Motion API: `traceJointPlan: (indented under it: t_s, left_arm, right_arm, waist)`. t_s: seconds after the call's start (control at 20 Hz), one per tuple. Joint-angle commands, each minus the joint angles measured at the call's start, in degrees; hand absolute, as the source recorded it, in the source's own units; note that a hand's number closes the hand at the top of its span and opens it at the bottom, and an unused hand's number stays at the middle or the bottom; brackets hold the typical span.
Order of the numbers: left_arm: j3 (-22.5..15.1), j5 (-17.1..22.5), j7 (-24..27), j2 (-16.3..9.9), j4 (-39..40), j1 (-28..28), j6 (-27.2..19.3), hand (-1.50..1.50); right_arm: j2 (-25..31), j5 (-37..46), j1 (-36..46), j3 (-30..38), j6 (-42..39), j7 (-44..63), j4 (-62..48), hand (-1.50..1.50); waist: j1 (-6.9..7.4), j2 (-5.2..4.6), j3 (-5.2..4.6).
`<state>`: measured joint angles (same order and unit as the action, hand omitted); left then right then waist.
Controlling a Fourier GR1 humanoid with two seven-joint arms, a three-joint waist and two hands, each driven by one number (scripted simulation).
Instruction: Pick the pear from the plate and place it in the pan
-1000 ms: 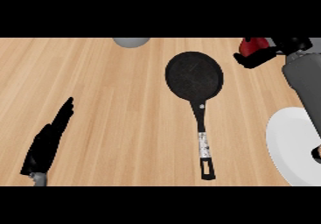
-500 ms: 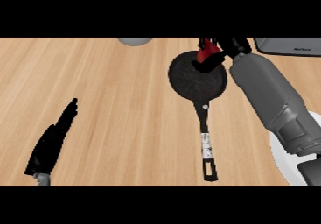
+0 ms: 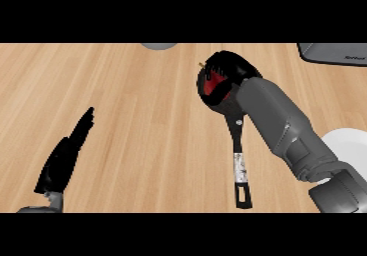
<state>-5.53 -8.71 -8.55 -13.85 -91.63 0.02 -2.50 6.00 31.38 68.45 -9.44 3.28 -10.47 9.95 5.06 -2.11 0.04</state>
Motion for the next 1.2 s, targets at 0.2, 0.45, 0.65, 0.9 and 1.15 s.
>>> traceJointPlan:
  t_s: [0.2, 0.45, 0.65, 0.9, 1.15]
  left_arm:
    - [0.49, -0.17, 0.14, 0.32, 0.27, -0.85, -0.3, 0.0]
    - [0.31, 0.54, 0.33, -0.14, -0.47, 0.51, 1.0, 0.0]
    - [2.41, 1.52, 0.16, -1.3, -0.06, -0.35, 1.46, 0.0]
    - [0.88, 0.57, 0.12, -0.31, 0.21, 0.04, 1.34, 0.0]
    - [1.17, 0.84, 1.32, 0.05, -0.14, 1.44, 1.17, 0.0]
  right_arm:
    - [-3.03, -9.44, -1.89, 9.73, -5.07, -0.72, -3.61, -1.5]
    - [-3.91, -14.45, -1.77, 15.48, 3.68, -6.18, 0.31, -1.5]
    - [-0.52, -18.82, -1.49, 20.69, 5.89, -7.26, 0.8, -1.5]
    - [4.2, -23.12, 0.92, 26.24, 9.98, -4.16, 0.31, -1.5]
    - [12.35, -25.44, -4.79, 29.23, 5.11, -9.78, -0.1, -1.5]
  waist:
    - [-0.14, -0.1, 0.09]
    - [0.41, -0.15, 0.12]
    - [-0.08, 0.03, 0.1]
    - [0.08, -0.14, 0.08]
    - [-0.77, -0.16, 0.15]
